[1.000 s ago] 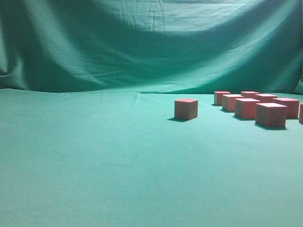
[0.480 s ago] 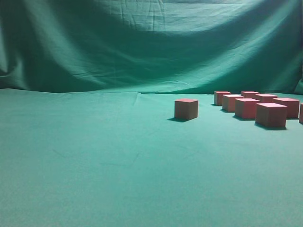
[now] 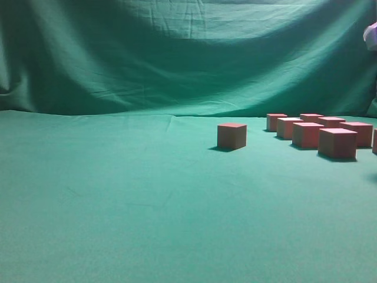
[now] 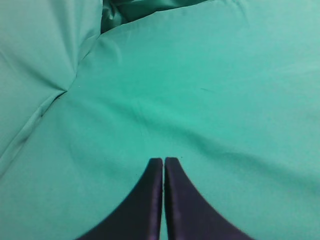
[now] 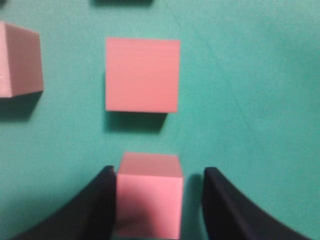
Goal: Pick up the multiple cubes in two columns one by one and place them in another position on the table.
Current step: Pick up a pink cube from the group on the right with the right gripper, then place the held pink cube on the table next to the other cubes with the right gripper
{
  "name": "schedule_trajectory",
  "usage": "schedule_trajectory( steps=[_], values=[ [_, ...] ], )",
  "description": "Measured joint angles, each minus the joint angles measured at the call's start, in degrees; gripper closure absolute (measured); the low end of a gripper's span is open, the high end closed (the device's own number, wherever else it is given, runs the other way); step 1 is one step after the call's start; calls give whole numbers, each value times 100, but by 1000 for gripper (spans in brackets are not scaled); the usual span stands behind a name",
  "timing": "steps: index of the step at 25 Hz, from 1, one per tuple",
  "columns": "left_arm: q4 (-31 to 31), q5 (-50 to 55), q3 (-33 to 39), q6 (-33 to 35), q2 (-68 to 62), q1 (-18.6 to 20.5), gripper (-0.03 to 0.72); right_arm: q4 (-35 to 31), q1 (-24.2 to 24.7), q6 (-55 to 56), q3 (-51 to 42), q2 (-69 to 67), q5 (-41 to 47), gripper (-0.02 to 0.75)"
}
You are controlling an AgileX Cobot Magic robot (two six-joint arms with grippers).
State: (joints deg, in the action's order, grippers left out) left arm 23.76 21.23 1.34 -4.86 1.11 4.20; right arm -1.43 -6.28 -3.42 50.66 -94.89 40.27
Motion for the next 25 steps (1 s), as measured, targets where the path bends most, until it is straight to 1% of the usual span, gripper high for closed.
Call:
schedule_trajectory(
  steps=[3,7,10,13,15,17,21,25],
  values=[
    [0,0,0,0,0,0,688,0,0,0,0,-77,-14,476],
    [0,0,0,0,0,0,688,-22,0,0,13,-77,63,470],
    [0,0,0,0,0,0,688,-86,-12,0,194,-1,653,470],
    [0,0,0,0,0,0,688,-187,-132,-224,654,143,1335,470],
    [0,0,0,0,0,0,688,-292,-325,-505,1128,230,1709,470],
    [0,0,0,0,0,0,688,-375,-635,-862,1633,256,1973,470],
    [0,0,0,0,0,0,688,-460,-1393,-1486,2664,120,1985,470],
    [0,0,0,0,0,0,688,-414,-2044,-1839,3810,-622,2166,470]
  ],
)
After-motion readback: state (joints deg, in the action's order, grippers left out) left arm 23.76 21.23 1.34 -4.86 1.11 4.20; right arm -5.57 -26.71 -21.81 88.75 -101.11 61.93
